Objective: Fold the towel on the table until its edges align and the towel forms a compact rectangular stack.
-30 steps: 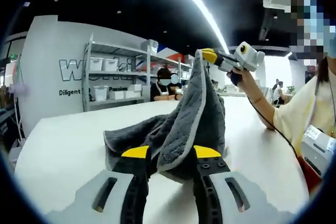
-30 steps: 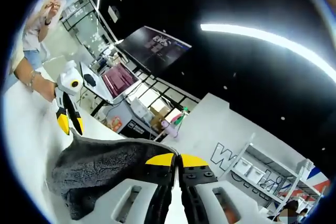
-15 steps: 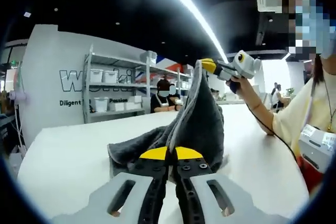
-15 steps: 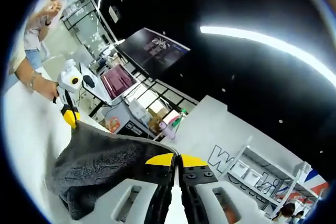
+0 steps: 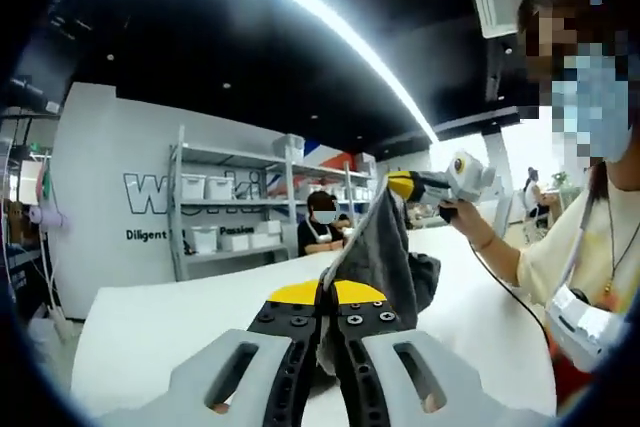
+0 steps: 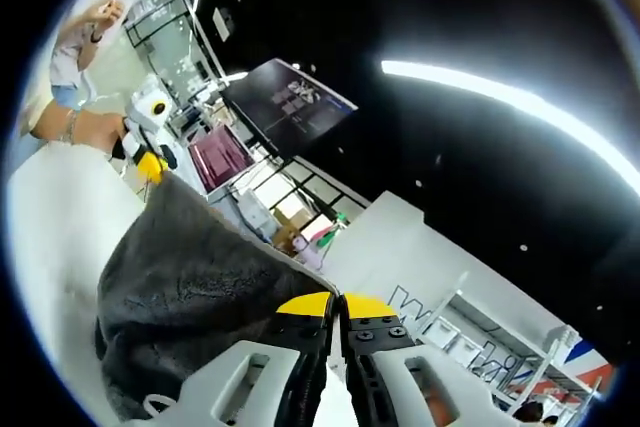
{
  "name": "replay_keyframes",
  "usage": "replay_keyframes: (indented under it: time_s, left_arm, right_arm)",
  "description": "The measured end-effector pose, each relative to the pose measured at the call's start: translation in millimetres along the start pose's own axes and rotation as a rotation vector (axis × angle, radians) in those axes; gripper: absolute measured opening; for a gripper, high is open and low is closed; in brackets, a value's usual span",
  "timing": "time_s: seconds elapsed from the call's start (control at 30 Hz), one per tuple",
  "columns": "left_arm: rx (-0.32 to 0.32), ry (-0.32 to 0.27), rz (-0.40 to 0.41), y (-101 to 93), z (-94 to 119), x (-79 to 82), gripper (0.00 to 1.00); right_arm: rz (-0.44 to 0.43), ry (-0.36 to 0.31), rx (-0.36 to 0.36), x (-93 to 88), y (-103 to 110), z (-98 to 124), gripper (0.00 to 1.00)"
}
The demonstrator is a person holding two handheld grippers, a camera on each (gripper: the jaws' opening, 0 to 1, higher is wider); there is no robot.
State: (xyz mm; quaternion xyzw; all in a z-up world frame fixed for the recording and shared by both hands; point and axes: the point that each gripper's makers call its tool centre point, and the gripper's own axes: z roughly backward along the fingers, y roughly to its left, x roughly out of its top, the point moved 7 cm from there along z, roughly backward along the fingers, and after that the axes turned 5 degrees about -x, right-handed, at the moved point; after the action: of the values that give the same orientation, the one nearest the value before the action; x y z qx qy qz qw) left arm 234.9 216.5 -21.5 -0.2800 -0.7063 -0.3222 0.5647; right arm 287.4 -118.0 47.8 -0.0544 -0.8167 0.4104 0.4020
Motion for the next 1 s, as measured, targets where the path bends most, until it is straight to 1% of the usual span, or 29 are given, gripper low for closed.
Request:
replay_keyframes:
  time_s: [0.1,0.23,0.3,0.37,0.47,0.6,0.83,0.93,1.0]
  left_arm:
    - [0.021,-0.001,-0.040,-5.6,7,20.5,0.02]
    - [0.029,-0.011,-0.107,-13.1,13,48.4,0.02]
    - [0.034,-0.006,-0.142,-16.9,16,61.1,0.02]
    - [0.041,-0.002,-0.171,-20.4,18,71.8,0.02]
    - [0.047,-0.002,-0.186,-23.7,22,86.2,0.02]
    - [0.063,0.011,-0.214,-29.8,29,101.3,0.02]
    - [0.104,0.035,-0.245,-39.1,45,121.4,0.02]
    - [0.130,0.054,-0.259,-38.1,50,122.9,0.02]
    - [0.151,0.072,-0.252,-35.6,53,120.0,0.02]
  right_arm:
    - [0.022,-0.015,-0.002,6.7,0,2,0.00]
    - [0.046,-0.038,-0.013,16.9,-3,4,0.00]
    - [0.055,-0.049,-0.020,22.8,-6,6,0.00]
    - [0.063,-0.064,-0.026,29.0,-9,7,0.00]
    - [0.079,-0.085,-0.035,39.1,-13,9,0.00]
    - [0.113,-0.117,-0.044,53.9,-16,10,0.00]
    - [0.129,-0.173,-0.031,76.5,-18,13,0.00]
    - [0.133,-0.178,-0.016,78.1,-14,11,0.00]
    - [0.142,-0.177,-0.001,75.9,-8,8,0.00]
